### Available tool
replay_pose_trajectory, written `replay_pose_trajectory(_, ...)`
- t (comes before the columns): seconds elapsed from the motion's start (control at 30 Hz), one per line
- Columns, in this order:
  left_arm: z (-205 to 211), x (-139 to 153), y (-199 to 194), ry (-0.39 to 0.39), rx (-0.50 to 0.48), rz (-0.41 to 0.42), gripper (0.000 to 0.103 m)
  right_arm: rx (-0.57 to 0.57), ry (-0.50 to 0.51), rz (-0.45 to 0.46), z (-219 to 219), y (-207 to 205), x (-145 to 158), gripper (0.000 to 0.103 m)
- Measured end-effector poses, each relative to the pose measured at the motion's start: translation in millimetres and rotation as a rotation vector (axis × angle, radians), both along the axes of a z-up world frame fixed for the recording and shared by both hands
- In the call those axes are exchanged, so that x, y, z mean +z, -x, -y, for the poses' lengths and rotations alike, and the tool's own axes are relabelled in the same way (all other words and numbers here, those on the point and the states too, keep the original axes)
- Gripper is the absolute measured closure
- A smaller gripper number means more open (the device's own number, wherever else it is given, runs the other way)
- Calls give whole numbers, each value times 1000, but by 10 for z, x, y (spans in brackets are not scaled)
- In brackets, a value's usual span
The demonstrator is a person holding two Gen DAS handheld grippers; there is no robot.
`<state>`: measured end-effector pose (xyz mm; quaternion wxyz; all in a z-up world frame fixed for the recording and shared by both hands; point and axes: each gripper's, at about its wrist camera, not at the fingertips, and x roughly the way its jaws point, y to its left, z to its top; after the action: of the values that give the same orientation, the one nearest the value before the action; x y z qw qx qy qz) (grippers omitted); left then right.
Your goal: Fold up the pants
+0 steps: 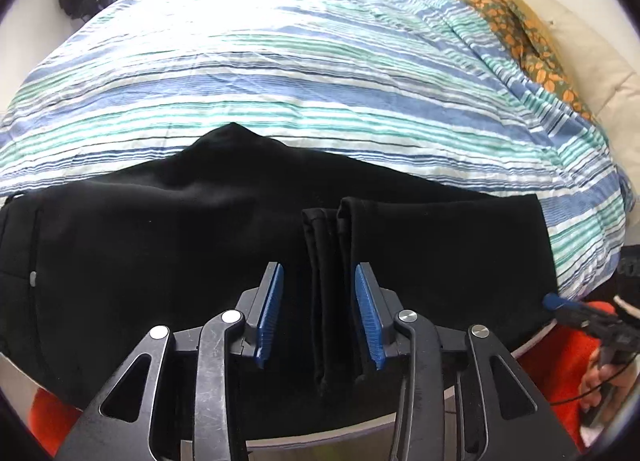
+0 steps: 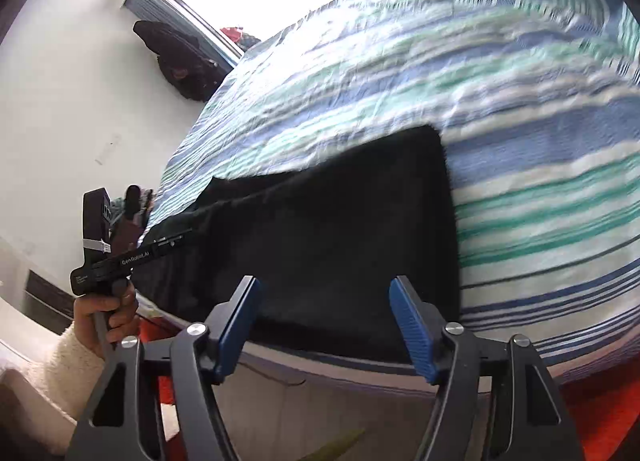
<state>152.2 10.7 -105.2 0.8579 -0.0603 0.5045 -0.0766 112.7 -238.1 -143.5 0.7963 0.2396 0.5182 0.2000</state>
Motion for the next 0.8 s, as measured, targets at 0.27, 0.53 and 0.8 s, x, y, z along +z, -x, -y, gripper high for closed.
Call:
replay_pose_trajectory(0.27,56,70,105,-87,34,10,43,-35,177,192,-48,-236,570,43)
replay_pose_trajectory(0.53,22,-89,89,-156,78,-42,43,29,341,-17,-109,-904,-32,42)
replay_pose_trajectory(0.8,-49,-124,126,-169,94,-47,43,47,363,143,-256,-529,460,42)
